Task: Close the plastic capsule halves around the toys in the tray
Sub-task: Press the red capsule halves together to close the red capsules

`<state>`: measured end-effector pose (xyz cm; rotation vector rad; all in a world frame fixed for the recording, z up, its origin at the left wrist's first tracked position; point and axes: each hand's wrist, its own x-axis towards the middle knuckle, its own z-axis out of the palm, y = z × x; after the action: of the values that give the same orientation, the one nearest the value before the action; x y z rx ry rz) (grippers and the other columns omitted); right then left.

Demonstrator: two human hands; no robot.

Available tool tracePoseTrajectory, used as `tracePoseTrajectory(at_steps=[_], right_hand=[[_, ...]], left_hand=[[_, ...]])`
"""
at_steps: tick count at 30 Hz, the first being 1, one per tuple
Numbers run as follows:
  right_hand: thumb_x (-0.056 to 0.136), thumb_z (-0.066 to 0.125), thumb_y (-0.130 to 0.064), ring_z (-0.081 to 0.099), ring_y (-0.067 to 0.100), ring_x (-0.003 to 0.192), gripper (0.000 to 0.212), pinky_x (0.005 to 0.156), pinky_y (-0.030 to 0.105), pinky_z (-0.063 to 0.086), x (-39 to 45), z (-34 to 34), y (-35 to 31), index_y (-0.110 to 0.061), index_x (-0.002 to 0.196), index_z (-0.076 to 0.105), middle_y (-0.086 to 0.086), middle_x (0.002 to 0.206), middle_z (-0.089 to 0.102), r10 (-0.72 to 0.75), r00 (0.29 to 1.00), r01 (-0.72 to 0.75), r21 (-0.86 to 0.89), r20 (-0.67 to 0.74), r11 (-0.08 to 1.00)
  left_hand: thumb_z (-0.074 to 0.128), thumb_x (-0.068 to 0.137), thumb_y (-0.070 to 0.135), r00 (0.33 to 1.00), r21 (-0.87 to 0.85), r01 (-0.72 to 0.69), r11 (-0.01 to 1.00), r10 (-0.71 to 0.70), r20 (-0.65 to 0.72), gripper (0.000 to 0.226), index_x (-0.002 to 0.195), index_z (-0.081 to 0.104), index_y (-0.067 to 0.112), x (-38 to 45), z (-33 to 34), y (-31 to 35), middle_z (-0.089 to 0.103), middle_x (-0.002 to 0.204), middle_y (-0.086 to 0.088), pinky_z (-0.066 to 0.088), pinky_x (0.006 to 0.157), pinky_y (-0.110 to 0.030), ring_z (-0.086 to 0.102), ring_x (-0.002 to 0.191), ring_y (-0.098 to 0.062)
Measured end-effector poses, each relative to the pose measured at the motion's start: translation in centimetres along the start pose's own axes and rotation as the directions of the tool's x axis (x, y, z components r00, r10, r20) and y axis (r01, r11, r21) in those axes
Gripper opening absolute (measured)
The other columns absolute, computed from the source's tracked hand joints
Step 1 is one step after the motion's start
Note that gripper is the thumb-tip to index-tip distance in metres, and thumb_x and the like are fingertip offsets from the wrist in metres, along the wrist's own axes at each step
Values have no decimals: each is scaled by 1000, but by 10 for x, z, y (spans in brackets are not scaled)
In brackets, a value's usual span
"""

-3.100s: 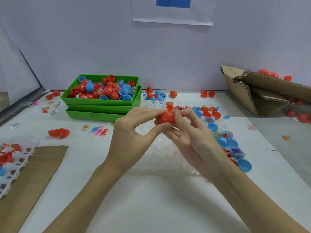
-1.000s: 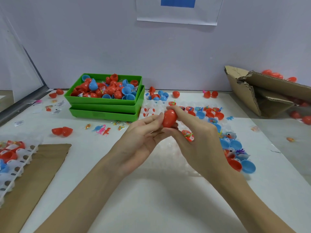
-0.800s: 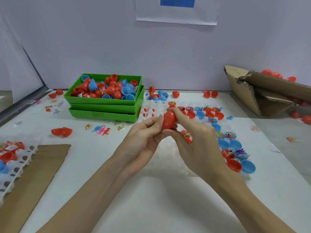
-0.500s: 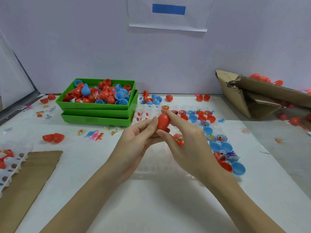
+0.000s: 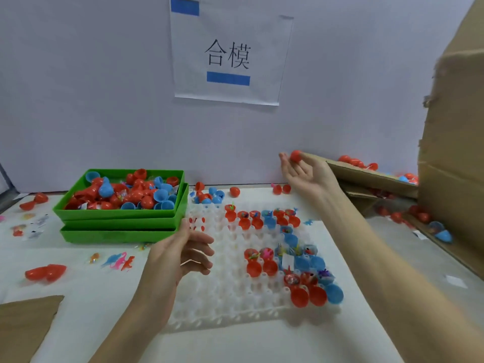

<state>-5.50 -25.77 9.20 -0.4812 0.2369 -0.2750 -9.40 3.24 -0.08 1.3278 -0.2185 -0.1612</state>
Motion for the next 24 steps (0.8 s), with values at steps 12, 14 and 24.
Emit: tracePoseTrajectory(at_steps=[12, 14, 24], right_hand=[[112, 27, -15, 29, 36, 151, 52, 123, 42, 28, 90, -8, -15, -3, 161, 14, 20, 166, 24, -156, 982, 168, 111, -108, 980], [111, 26, -10, 30, 37, 151, 51, 123, 43, 30, 88, -8, -12, -1, 160, 15, 20, 165, 25, -183, 977, 189, 41, -110, 981], [110, 37, -8, 74, 26, 104, 30, 82, 26, 61, -34, -43, 31, -5, 117, 66, 14, 115, 74, -133, 973, 228, -670, 191, 707]], left_hand=[[53, 92, 46, 1000, -20, 30, 999, -30, -6, 56, 74, 78, 0, 14, -4, -3, 66, 71, -26, 54, 54, -39, 65, 57, -34], [52, 92, 46, 1000, -17, 27, 999, -27, 1, 56, 74, 78, -1, 14, -4, -3, 66, 71, -27, 54, 54, -39, 64, 56, -35], [64, 96, 31, 995, 180, -91, 979, 82, 57, 29, 79, 79, 14, 3, -2, -2, 71, 76, -14, 57, 57, -29, 66, 63, -24]])
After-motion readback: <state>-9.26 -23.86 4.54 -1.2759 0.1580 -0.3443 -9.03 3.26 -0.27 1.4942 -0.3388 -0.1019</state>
